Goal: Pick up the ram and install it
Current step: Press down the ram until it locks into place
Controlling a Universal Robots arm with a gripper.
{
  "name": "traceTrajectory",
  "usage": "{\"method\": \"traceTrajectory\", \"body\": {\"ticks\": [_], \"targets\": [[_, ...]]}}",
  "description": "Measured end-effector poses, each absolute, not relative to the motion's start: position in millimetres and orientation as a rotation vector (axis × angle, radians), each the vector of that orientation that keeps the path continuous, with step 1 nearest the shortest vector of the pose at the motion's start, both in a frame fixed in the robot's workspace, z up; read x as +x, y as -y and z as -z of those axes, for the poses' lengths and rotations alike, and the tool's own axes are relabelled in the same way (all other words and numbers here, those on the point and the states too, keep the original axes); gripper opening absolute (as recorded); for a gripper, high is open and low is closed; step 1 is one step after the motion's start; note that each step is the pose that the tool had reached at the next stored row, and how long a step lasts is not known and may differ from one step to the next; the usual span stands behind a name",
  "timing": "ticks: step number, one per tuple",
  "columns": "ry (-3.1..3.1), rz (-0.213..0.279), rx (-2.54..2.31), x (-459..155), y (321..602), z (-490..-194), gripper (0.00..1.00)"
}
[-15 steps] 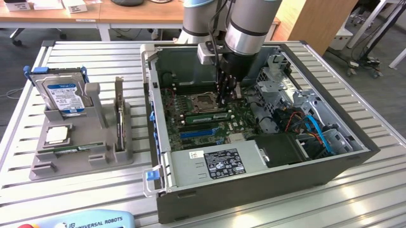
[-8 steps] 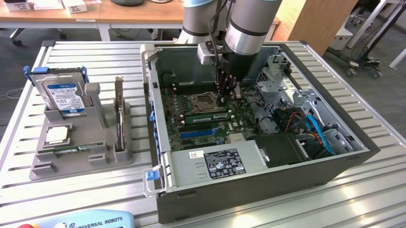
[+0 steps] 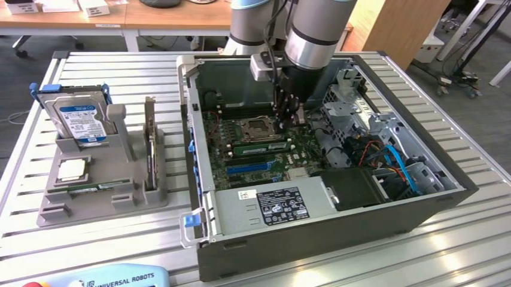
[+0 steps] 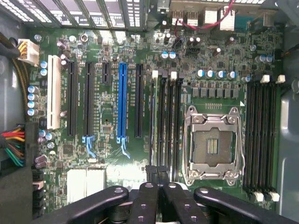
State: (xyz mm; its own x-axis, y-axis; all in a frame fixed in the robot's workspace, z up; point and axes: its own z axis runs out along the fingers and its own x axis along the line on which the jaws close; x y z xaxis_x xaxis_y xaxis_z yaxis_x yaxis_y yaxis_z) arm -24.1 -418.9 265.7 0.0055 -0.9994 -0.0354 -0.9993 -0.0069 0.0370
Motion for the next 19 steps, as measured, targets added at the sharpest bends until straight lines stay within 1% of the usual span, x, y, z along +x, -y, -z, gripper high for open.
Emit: {"method": "traceTrajectory", "body": {"ticks": [13, 19], "targets": [[2.213, 0.081, 2.227, 4, 419, -266, 0.1], [2.213, 0.081, 2.226, 4, 419, -265, 0.1]]}}
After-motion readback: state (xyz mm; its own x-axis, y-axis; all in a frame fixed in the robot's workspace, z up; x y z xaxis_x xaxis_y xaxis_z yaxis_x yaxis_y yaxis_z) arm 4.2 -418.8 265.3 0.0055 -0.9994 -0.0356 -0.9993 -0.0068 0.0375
